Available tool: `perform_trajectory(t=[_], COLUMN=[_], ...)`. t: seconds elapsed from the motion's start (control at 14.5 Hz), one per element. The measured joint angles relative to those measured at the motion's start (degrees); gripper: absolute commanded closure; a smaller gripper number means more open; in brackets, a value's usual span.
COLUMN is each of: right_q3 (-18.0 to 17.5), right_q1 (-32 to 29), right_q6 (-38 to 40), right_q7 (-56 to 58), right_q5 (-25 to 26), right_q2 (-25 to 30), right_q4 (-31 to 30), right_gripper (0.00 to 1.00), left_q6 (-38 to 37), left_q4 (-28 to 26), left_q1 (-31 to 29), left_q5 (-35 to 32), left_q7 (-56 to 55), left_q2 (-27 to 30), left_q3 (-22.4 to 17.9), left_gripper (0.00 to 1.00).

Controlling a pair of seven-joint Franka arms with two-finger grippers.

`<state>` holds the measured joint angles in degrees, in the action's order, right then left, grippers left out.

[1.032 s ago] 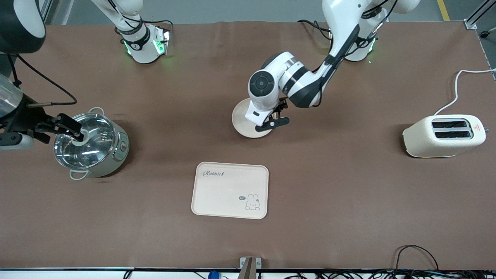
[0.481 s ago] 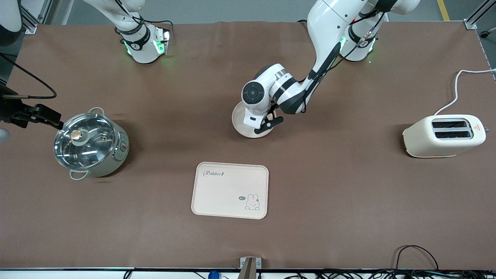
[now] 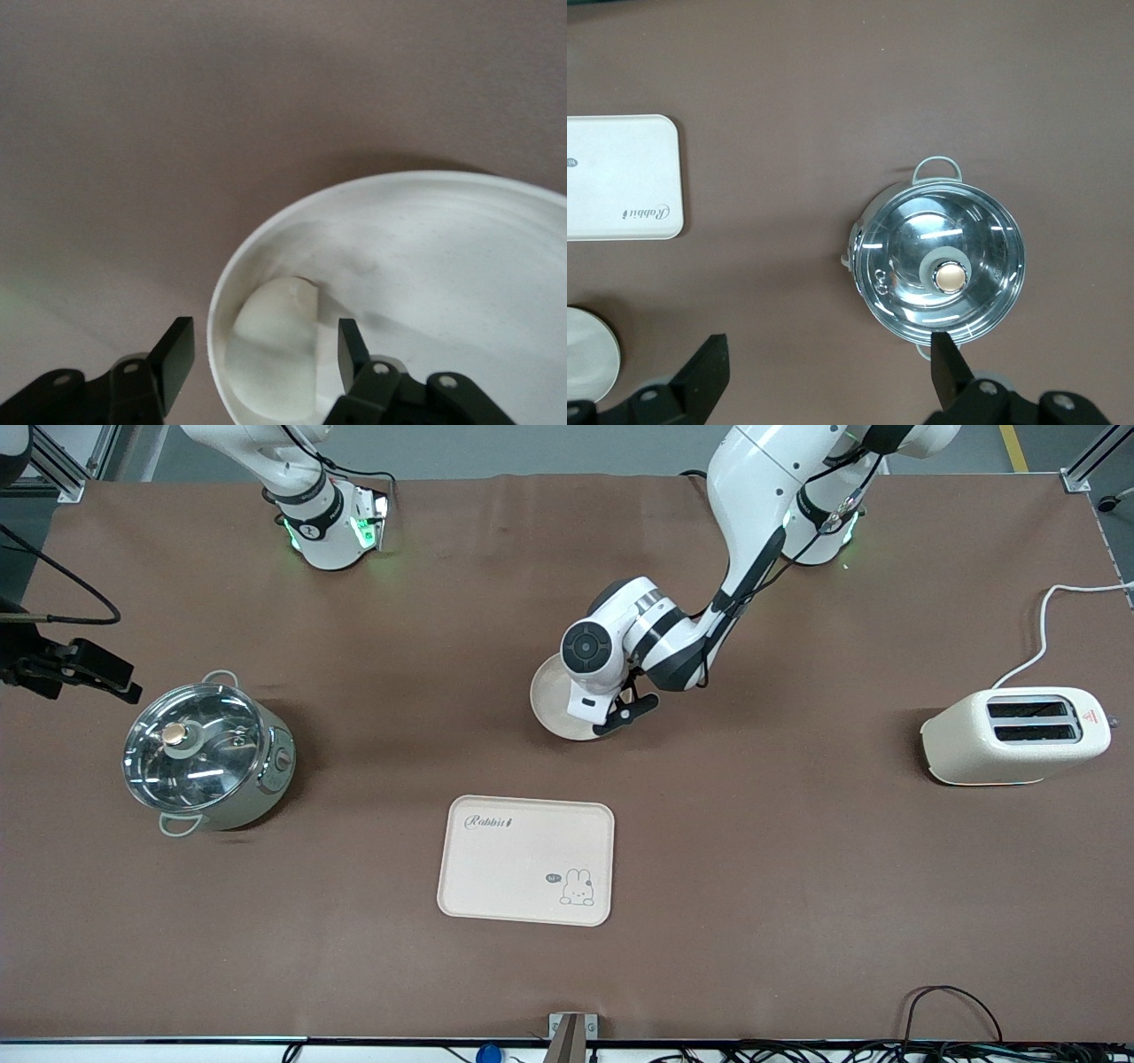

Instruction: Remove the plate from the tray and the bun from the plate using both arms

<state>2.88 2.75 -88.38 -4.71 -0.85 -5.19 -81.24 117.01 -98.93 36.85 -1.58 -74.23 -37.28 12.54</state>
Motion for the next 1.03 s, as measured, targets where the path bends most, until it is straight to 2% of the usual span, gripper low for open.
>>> perform_trajectory(t=[0.21, 0.34, 0.62, 0.83, 1.03], right_q3=[0.9, 0.8, -1.2, -1.3, -1.3], right_q1=[1.3, 1.0, -0.4, -0.7, -0.9], right_q6=[-3.5, -3.8, -4.1, -4.3, -4.7], right_q7=[0.0, 0.0, 0.0, 0.0, 0.0], right_q5=[0.0, 0.0, 0.0, -0.1, -0.1], right_q2=[5.7, 8.4, 9.8, 9.8, 9.8], right_q4=[-8.4, -11.8, -13.6, -13.8, -13.8], right_gripper=[0.0, 0.0, 0.0, 0.0, 0.0], left_q6=[-0.5, -0.6, -0.6, -0.6, -0.5], left_q4=[0.0, 0.0, 0.0, 0.0, 0.2], left_q1=[-0.8, -0.9, -0.8, -0.7, -0.6], left_q5=[0.0, 0.0, 0.0, 0.0, 0.4], left_q7=[0.0, 0.1, 0.1, 0.1, 0.0], left_q2=[0.0, 0.0, -0.3, -0.8, -1.1], left_q3=[0.0, 0.0, 0.1, 0.4, 0.6], left_gripper=[0.34, 0.36, 0.38, 0.39, 0.43])
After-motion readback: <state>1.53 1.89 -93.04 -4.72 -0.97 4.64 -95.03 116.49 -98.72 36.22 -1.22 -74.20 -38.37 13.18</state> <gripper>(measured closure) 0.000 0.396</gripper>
